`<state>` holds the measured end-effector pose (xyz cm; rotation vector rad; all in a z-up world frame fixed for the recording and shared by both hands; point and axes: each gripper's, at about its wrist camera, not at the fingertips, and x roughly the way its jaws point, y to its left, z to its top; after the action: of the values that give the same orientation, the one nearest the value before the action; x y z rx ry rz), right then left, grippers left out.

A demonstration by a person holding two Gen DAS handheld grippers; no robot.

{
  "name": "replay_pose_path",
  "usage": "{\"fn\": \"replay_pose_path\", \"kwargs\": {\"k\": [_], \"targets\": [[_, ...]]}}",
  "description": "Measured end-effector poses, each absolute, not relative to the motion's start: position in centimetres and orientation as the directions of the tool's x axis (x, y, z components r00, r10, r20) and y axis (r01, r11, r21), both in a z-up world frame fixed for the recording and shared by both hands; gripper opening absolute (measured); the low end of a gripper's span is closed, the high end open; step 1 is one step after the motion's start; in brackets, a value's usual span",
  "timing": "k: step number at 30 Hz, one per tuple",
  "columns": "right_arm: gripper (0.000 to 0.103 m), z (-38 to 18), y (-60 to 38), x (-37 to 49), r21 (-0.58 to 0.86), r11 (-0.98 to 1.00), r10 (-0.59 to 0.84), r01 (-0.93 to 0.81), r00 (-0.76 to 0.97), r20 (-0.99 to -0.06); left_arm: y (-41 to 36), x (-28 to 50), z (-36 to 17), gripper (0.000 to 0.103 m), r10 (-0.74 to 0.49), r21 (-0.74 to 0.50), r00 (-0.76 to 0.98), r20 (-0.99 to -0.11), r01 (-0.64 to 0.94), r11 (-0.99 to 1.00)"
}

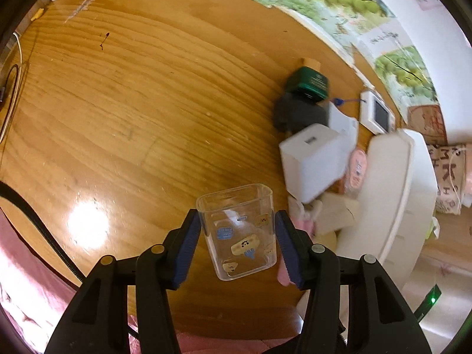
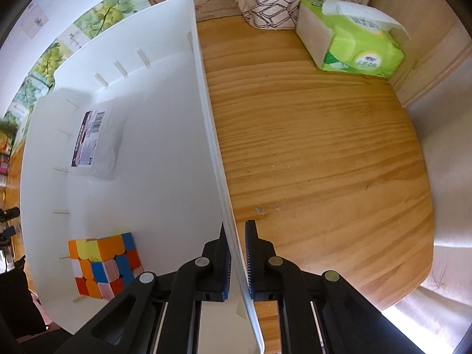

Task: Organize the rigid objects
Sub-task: 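Carry the clear cup with the left gripper into the tray and release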

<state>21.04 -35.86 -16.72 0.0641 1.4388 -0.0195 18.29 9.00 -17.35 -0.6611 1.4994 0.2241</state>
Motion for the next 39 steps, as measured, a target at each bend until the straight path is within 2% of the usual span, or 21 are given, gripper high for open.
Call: {"fn": "replay_pose_path", "kwargs": {"k": [16, 29, 39], "targets": [[0.006, -16.7, -35.4, 20.9, 0.075, 0.991, 0.089, -0.108, 0.134, -0.987, 1.2, 17.3, -10.3, 0.055, -0.270, -0.340, 0.223, -0.937, -0.392, 0.855], [0.006, -16.8, -35.3, 20.1, 0.110, 0.965, 0.141, -0.237, 0.118, -0.983, -7.4, 17.3, -9.3, 0.056, -0.302, -0.353, 0.216, -0.928, -0.253, 0.901], [0.008, -16.6, -34.8, 19.5, 0.086, 0.928, 0.134, -0.362, 0.109, -0.985, -12.4, 17.2, -9.3, 0.056, -0.320, -0.363, 0.225, -0.920, -0.183, 0.914]]}}
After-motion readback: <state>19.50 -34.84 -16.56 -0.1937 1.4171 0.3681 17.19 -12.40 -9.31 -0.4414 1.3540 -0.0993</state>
